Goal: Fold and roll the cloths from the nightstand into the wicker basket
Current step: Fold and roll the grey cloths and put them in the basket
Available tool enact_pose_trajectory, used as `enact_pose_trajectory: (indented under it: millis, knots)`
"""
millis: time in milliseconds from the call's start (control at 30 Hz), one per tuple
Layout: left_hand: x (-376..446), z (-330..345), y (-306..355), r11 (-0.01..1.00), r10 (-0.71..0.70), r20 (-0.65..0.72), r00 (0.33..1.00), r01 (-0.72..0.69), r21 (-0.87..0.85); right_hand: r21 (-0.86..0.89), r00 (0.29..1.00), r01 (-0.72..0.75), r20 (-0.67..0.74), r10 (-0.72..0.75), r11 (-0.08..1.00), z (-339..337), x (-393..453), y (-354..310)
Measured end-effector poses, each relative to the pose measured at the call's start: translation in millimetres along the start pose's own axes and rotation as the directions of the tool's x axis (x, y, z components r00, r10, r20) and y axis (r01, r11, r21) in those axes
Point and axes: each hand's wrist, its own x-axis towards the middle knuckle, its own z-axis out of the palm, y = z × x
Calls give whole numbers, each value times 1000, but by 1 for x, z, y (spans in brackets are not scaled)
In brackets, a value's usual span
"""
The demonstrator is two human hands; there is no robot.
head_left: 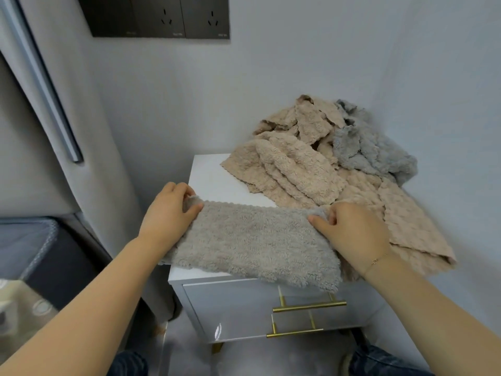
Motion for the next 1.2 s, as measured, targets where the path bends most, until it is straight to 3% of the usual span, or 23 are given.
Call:
enact_pose_trajectory:
  millis: [133,267,500,667,833,967,1200]
  knots:
    - [2,1,-8,994,98,66,993,-100,37,-14,989,-11,145,13,1000,-9,-9,-2]
    - [-5,-8,-9,996,91,96,991,-91,-4,127,968,23,245,-54,992,-9,-11,-11]
    - [-47,-44,-19,984,-167,213,963,176,-25,349,977,162,75,-200,923,7,3,-34]
    - [-89,-68,-18,908,-367,207,907,398,-133,586,973,76,132,-188,806,16,26,-58]
    - [-103,-75,-25,833,-444,338,830,521,-184,571,945,166,141,-295,804,30,44,-78]
    - [-103,-84,-35,762,-431,440,788,579,-290,495,923,352,-45,-381,794,34,48,-91]
    - [-104,-94,-43,749,-421,496,759,600,-281,492,936,299,16,-351,818,46,63,-95]
